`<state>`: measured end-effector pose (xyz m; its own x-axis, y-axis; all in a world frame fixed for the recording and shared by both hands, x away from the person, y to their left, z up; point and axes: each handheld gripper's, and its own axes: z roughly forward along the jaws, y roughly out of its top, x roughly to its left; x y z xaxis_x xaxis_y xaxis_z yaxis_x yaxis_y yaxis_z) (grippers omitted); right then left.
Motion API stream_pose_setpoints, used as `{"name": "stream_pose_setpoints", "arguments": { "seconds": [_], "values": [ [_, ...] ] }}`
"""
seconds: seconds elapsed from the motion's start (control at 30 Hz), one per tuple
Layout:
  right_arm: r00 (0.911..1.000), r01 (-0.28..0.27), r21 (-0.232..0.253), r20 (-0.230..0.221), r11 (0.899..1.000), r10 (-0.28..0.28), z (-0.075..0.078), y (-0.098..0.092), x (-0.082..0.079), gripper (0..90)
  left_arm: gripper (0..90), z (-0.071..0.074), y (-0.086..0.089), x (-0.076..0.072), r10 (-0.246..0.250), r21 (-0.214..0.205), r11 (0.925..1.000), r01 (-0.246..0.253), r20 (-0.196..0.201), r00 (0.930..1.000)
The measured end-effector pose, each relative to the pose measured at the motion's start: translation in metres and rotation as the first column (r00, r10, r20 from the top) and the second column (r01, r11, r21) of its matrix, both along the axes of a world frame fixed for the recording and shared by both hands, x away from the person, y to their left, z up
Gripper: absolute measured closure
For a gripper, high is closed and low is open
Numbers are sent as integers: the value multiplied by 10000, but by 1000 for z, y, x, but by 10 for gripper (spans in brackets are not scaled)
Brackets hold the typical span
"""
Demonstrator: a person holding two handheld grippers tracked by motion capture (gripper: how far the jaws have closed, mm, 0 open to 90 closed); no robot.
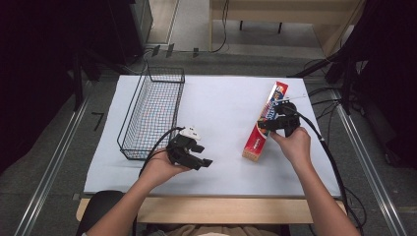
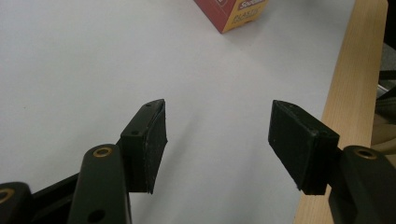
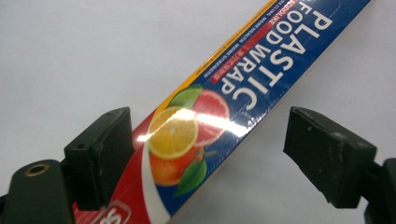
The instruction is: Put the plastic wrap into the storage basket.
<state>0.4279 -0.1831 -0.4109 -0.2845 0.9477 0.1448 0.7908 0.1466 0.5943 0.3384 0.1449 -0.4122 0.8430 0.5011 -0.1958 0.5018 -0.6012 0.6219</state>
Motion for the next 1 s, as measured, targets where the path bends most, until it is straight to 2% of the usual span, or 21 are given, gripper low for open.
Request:
{"name": "stream_pose_setpoints", "arguments": {
  "seconds": [0.03, 0.3, 0.6, 0.63, 0.8, 1.0],
  "values": [
    [9997, 239, -109, -56, 9997, -240, -1, 1, 7, 156, 383, 0, 0, -1, -36, 16, 10000, 36, 46, 10000],
    [9940, 943, 7, -561, 9955, -941, -12, 6, 30, 120, 383, 0, -1, -2, -99, 82, 9999, 99, 82, 9999],
    [9805, 1702, -211, -962, 9852, -1714, -28, 11, 47, 96, 383, -1, -3, -2, -126, 82, 9999, 126, 82, 9999],
    [9751, 1862, -385, -1149, 9818, -1894, -33, 14, 51, 81, 383, -1, -2, -1, -112, 66, 9999, 112, 82, 9999],
    [9730, 1962, -494, -1140, 9793, -2006, -39, 16, 54, 74, 383, -1, -2, -1, -110, 65, 9999, 109, 75, 9999],
    [9645, 2060, -619, -1558, 9766, -2133, -45, 16, 61, 92, 384, 0, -2, -1, -129, 52, 9999, 129, 72, 9999]
  ]
}}
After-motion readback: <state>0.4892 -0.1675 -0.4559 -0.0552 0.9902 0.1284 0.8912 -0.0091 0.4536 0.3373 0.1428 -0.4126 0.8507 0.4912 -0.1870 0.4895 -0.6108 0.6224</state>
